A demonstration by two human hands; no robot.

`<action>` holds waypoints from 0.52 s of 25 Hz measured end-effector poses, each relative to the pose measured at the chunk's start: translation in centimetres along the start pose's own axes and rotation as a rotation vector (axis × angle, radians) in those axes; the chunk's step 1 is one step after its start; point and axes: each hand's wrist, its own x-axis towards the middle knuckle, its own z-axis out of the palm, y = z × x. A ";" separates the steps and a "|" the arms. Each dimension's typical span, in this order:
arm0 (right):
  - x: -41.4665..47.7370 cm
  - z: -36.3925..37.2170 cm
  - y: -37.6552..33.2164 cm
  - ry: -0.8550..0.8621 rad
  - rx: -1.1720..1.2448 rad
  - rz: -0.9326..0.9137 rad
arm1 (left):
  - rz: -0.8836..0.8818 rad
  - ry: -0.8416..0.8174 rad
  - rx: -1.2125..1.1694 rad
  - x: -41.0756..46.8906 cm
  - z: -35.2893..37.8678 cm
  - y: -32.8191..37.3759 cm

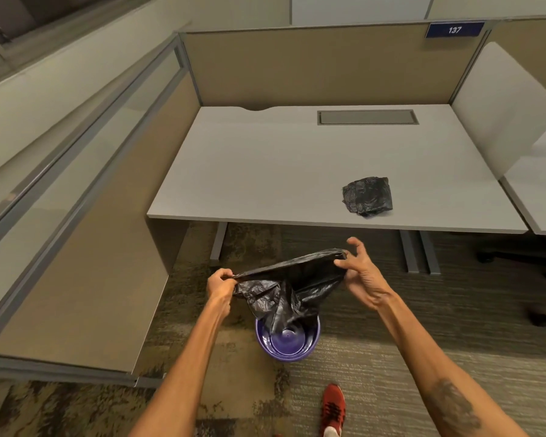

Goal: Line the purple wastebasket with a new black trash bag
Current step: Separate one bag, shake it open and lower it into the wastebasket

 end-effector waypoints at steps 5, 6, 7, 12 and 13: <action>1.6 -0.6 -0.5 -0.144 -1.593 0.002 | 0.662 -0.190 0.724 0.3 -2.0 -0.1; 2.0 -0.6 -0.3 -0.097 -1.757 -0.008 | 0.734 -0.271 0.902 0.2 -1.9 -0.2; 2.3 -0.6 0.1 -0.040 -1.838 -0.026 | 0.760 -0.299 1.028 0.1 -1.7 -0.5; 3.1 -1.0 2.2 0.177 -1.863 -0.019 | 0.673 -0.176 1.147 0.0 1.1 -3.1; 3.3 -1.4 2.6 0.190 -1.879 0.010 | 0.618 -0.126 1.124 0.1 1.8 -3.8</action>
